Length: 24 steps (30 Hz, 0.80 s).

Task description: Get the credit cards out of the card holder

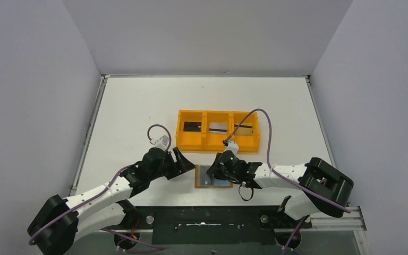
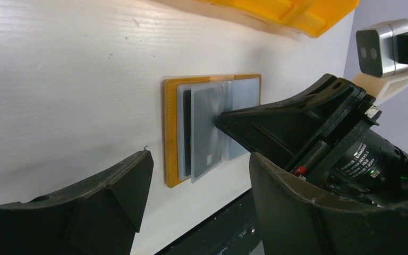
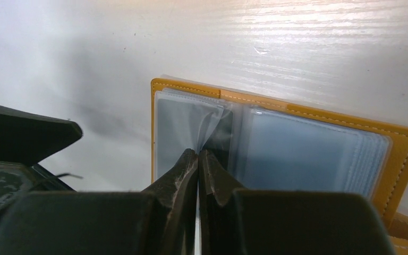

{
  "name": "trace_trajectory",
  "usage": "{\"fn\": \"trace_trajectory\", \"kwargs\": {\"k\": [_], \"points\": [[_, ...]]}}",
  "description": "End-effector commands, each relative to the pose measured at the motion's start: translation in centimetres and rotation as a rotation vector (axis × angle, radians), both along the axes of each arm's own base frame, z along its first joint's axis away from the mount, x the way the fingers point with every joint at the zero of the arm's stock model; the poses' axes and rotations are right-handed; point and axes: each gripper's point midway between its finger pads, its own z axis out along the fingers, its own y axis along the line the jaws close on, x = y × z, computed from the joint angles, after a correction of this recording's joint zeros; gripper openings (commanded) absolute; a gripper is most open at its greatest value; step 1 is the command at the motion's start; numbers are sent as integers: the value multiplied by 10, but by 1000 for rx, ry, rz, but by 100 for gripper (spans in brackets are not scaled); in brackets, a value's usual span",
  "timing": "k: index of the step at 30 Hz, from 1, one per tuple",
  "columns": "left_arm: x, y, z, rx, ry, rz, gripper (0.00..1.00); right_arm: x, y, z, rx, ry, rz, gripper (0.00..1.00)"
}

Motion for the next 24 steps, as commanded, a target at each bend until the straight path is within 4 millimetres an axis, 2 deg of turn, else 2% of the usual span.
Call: {"fn": "trace_trajectory", "kwargs": {"k": [1, 7, 11, 18, 24], "points": [[4, -32, 27, -123, -70, -119, 66, 11, 18, 34, 160, -65, -8, 1], [5, -43, 24, -132, -58, -154, 66, 12, 10, 36, 200, -67, -36, 1], [5, -52, 28, -164, -64, -186, 65, 11, 6, 34, 216, -63, -48, 1], [0, -73, 25, -171, -44, -269, 58, 10, 2, 29, 211, -49, -54, 1], [-3, -81, 21, -171, -36, -285, 50, 11, 0, 29, 219, -50, -61, 1]]}}
